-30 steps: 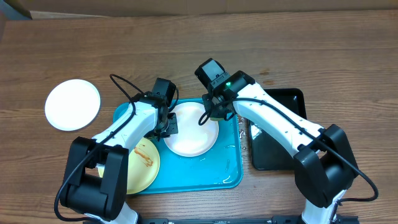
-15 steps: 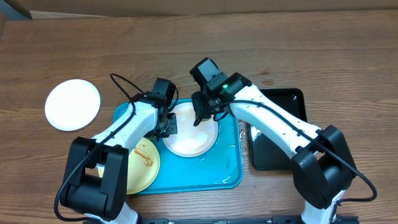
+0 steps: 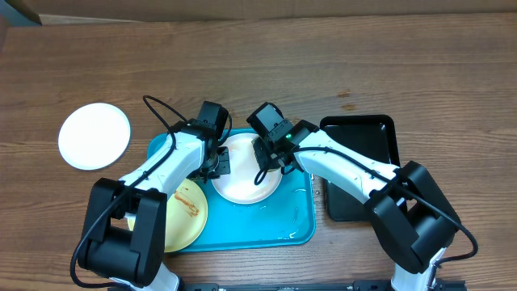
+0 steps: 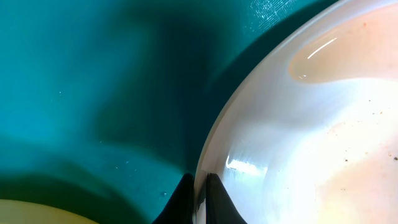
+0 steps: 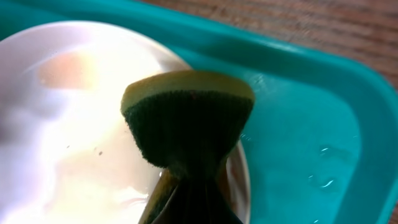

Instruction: Clean dirty plates on tray and stack at the side

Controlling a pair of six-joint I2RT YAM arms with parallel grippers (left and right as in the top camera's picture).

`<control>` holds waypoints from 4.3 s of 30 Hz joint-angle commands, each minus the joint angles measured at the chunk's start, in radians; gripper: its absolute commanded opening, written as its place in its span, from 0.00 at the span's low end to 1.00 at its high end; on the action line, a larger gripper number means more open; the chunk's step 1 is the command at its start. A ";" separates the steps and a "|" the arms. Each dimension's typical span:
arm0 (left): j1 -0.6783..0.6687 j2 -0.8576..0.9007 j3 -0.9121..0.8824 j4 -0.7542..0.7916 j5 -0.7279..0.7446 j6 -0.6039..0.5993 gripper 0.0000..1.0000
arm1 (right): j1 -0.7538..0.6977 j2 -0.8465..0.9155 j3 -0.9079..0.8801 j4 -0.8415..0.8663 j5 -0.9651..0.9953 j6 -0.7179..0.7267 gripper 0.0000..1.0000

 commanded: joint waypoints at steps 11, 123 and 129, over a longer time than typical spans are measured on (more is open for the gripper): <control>0.013 0.030 -0.036 -0.017 -0.092 0.023 0.04 | -0.005 -0.140 0.095 -0.097 0.174 -0.006 0.04; -0.628 -0.401 0.122 -0.063 -1.020 0.136 0.04 | -0.555 -0.229 -0.320 0.028 -0.050 -0.085 1.00; -0.327 -0.409 0.122 -0.113 -0.706 -0.060 0.04 | -0.555 -0.229 -0.320 0.029 -0.050 -0.085 1.00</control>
